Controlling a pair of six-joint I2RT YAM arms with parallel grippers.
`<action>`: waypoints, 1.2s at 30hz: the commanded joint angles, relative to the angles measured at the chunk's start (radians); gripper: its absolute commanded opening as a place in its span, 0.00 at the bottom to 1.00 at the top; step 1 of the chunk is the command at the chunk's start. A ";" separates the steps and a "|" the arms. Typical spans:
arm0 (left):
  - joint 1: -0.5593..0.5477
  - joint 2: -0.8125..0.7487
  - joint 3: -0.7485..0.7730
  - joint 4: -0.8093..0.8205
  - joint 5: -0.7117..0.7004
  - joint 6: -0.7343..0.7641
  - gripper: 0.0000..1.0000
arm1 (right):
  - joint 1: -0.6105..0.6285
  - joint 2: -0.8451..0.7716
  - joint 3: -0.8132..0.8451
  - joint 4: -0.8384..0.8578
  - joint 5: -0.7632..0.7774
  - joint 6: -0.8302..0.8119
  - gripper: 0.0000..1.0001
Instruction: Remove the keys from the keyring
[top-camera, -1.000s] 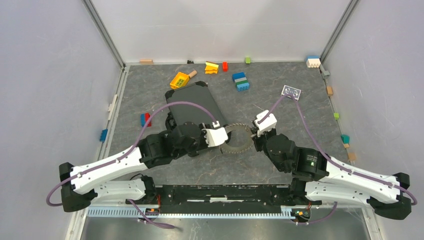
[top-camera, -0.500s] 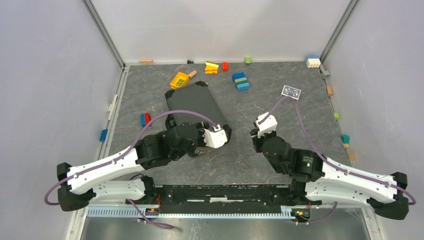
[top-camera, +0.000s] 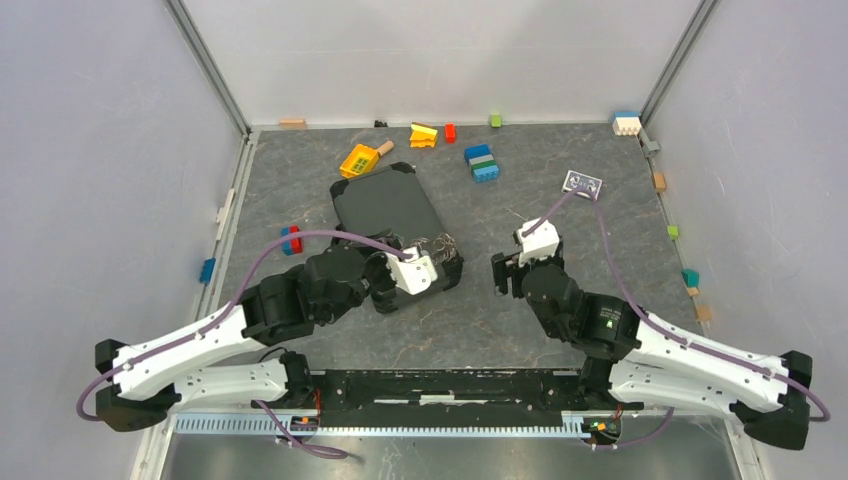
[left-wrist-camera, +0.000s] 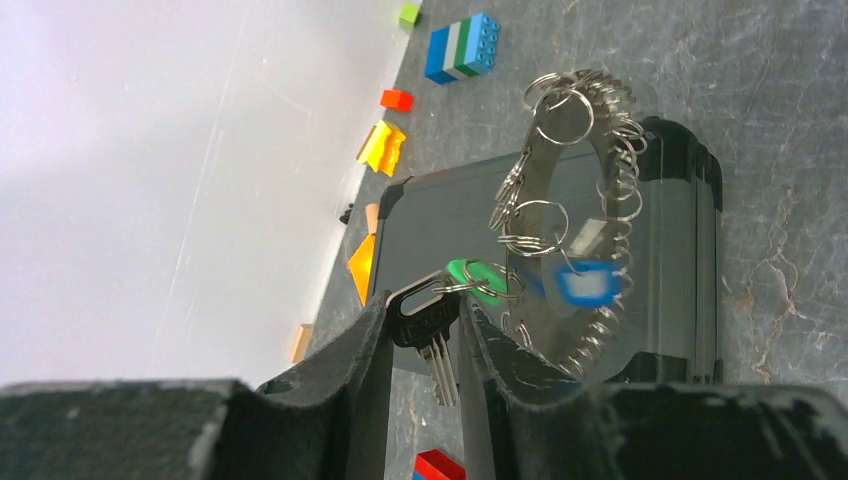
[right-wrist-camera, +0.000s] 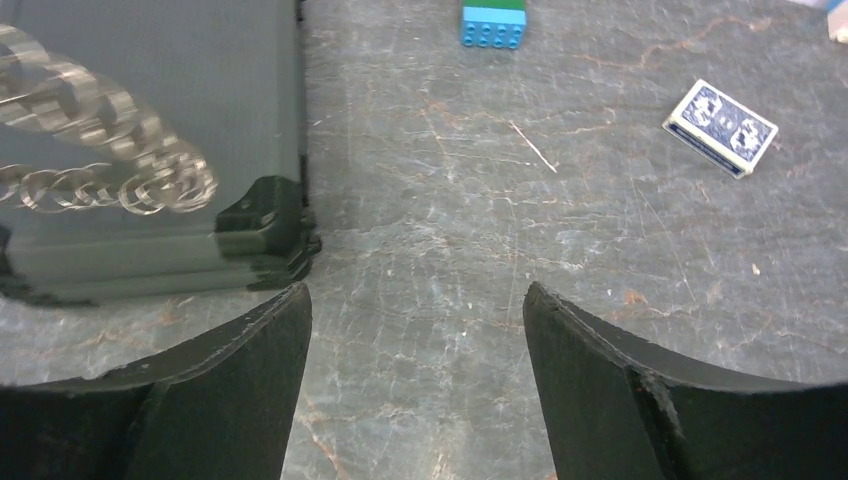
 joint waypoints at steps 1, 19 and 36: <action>-0.002 -0.054 0.006 0.084 0.006 0.039 0.02 | -0.176 0.006 -0.028 0.091 -0.171 0.020 0.82; -0.002 -0.075 -0.026 0.083 0.103 0.023 0.02 | -1.025 0.050 -0.330 0.540 -0.391 -0.048 0.85; -0.002 -0.116 -0.045 0.082 0.151 0.024 0.02 | -1.037 0.351 -0.767 1.529 -0.398 -0.469 0.85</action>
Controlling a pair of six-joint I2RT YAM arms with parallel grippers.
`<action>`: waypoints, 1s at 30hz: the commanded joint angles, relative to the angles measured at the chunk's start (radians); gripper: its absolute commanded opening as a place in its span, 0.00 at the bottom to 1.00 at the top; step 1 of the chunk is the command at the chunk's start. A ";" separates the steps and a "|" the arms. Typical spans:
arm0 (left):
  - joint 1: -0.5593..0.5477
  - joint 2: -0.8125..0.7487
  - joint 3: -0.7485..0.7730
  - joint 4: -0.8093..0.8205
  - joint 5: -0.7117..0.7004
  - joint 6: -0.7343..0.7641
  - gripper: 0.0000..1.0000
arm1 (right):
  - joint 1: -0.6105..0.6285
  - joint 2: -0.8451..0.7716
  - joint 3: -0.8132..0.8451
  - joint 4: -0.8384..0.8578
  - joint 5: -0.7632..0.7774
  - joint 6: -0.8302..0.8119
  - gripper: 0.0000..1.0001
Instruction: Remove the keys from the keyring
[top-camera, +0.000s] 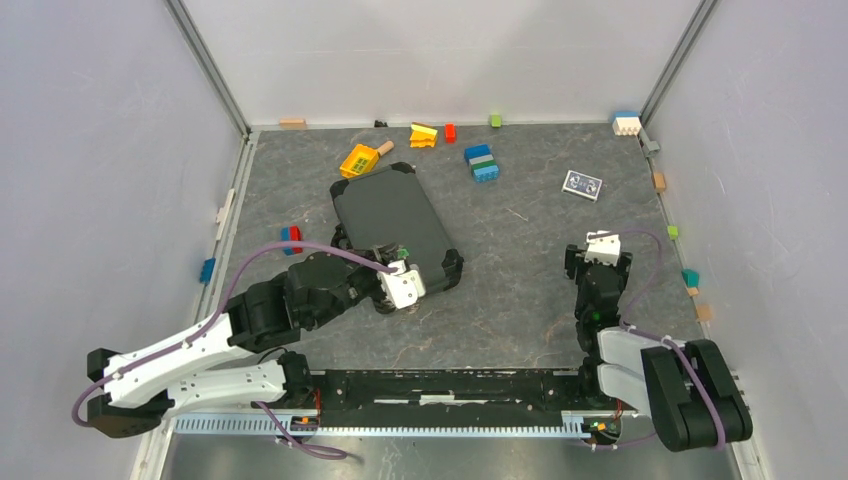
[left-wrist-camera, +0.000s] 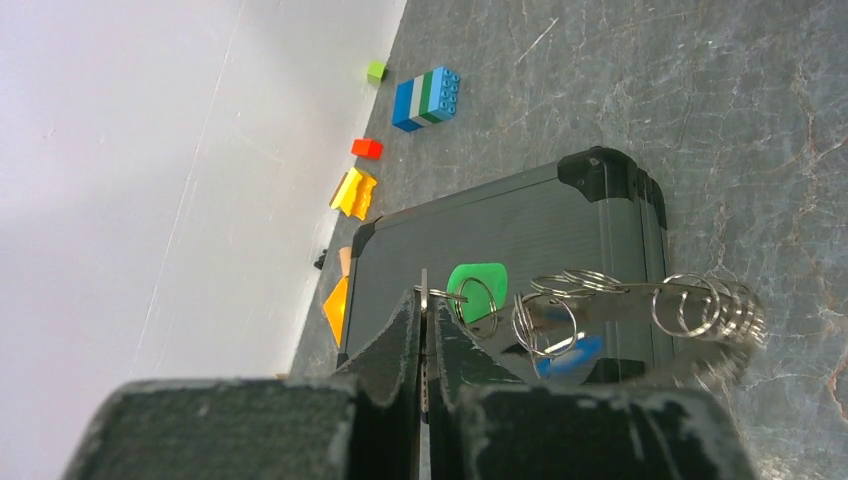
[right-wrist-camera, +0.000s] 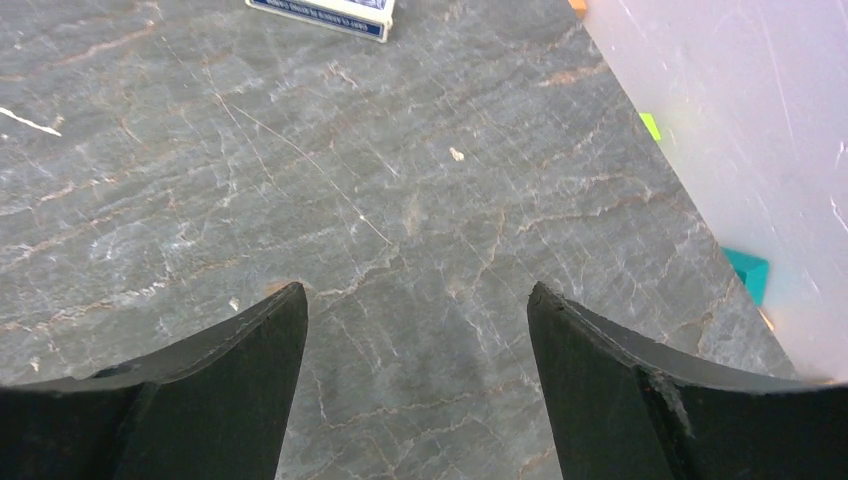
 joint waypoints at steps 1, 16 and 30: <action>-0.002 -0.017 0.004 0.063 0.022 0.017 0.02 | -0.003 0.054 -0.076 0.329 -0.061 -0.106 0.86; -0.001 -0.033 0.001 0.068 0.041 0.011 0.02 | 0.005 0.292 -0.131 0.642 -0.185 -0.179 0.98; -0.001 -0.037 -0.006 0.083 0.049 0.001 0.02 | 0.003 0.291 -0.128 0.634 -0.186 -0.179 0.98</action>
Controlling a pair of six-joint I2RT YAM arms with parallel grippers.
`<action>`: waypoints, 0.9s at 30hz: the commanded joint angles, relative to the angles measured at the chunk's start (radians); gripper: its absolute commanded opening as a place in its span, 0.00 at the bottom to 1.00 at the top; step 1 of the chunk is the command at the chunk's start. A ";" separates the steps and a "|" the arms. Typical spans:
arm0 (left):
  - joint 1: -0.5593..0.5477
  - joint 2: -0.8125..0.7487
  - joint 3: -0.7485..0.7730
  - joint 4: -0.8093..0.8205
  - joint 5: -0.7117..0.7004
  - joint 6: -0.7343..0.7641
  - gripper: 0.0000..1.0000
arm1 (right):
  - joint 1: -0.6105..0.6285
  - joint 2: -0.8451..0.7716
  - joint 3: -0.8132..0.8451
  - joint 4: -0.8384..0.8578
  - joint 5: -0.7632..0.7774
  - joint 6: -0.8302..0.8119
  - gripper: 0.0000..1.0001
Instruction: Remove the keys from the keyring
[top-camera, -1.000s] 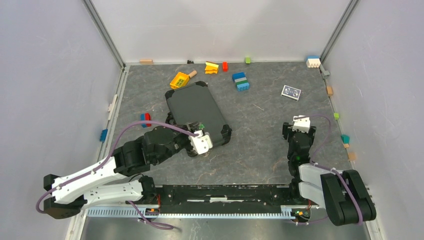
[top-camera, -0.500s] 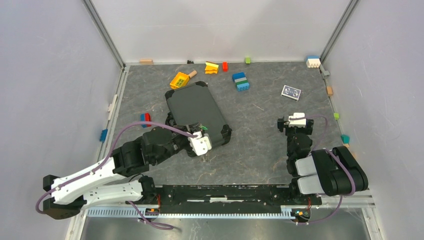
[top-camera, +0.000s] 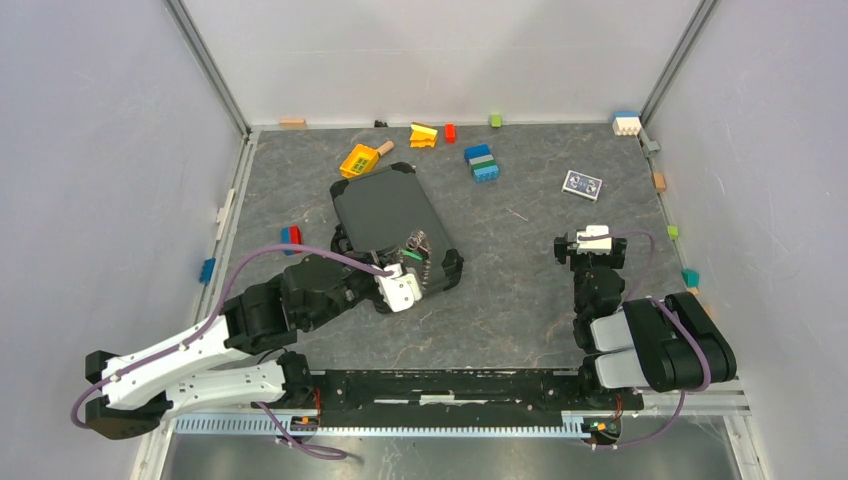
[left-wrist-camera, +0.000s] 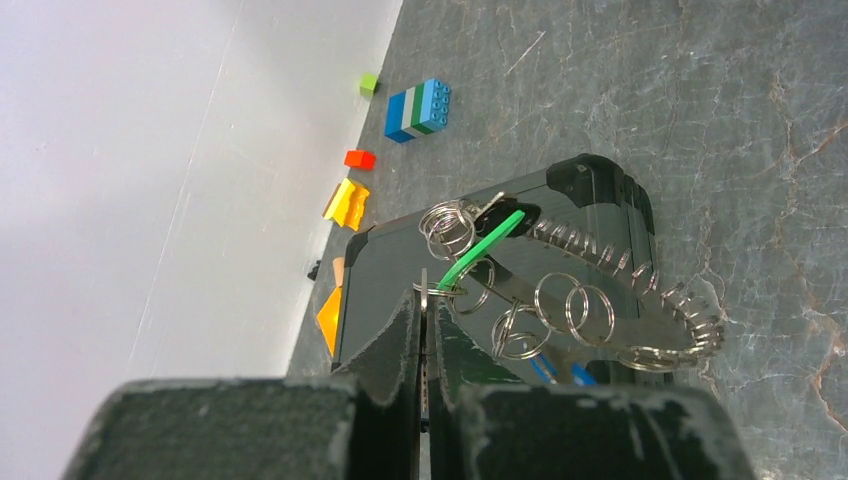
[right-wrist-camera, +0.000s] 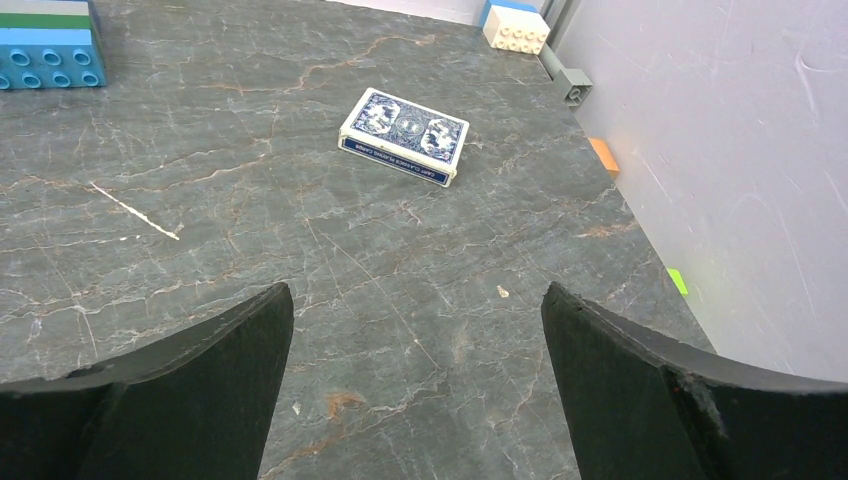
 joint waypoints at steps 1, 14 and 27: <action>0.000 -0.012 0.006 0.081 0.016 0.001 0.02 | 0.002 0.000 -0.114 0.064 -0.006 -0.014 0.98; 0.000 -0.021 -0.003 0.081 0.012 0.006 0.02 | 0.002 -0.001 -0.114 0.065 -0.005 -0.014 0.98; -0.001 -0.023 -0.007 0.079 0.013 0.005 0.02 | 0.002 0.000 -0.115 0.064 -0.006 -0.014 0.98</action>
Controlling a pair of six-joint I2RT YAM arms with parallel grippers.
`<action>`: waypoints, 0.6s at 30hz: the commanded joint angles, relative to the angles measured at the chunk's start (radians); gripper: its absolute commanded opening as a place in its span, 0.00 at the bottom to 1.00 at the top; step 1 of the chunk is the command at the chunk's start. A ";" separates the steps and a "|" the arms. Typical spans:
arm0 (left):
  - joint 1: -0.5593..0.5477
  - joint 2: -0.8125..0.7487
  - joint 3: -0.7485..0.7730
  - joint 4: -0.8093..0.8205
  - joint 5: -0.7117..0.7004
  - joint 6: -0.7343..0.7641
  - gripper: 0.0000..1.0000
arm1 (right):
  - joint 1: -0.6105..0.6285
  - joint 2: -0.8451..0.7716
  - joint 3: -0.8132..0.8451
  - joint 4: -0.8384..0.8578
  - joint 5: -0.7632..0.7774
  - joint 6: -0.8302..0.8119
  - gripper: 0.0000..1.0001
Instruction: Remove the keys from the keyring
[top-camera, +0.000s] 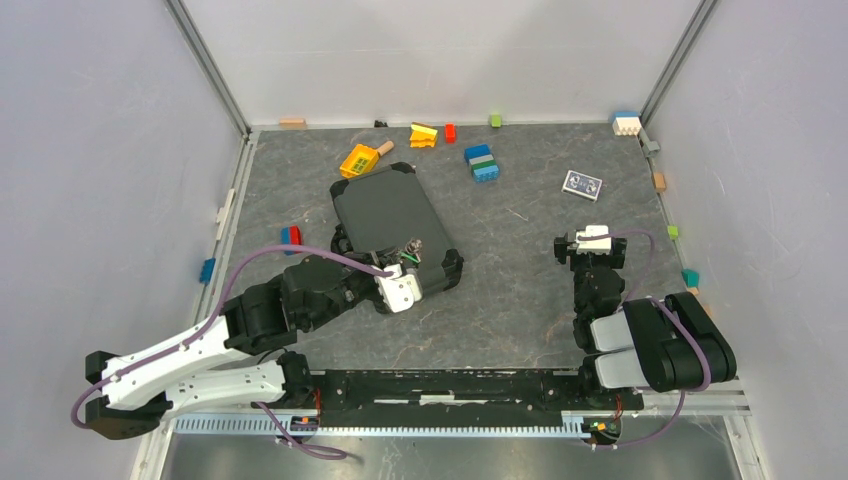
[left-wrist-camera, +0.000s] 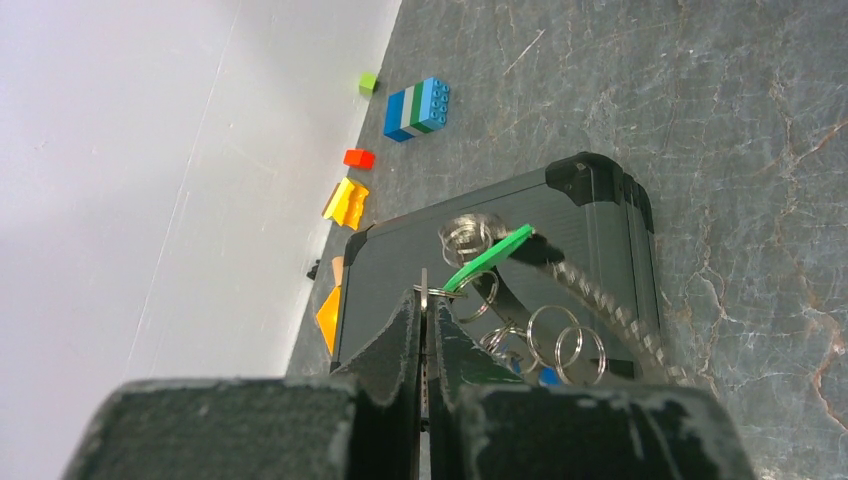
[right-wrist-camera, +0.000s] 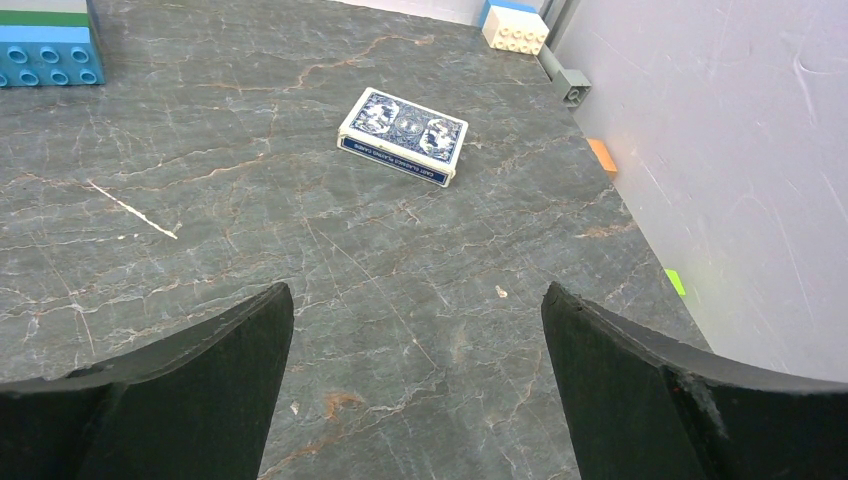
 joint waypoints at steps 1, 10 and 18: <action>0.000 -0.021 -0.001 0.079 0.012 0.005 0.02 | 0.001 0.000 -0.114 0.064 -0.007 -0.008 0.98; 0.000 -0.019 -0.002 0.078 0.014 0.005 0.02 | 0.002 0.000 -0.115 0.064 -0.016 -0.008 0.98; 0.000 -0.013 -0.001 0.079 0.012 0.005 0.02 | 0.002 0.000 -0.115 0.064 -0.006 -0.008 0.98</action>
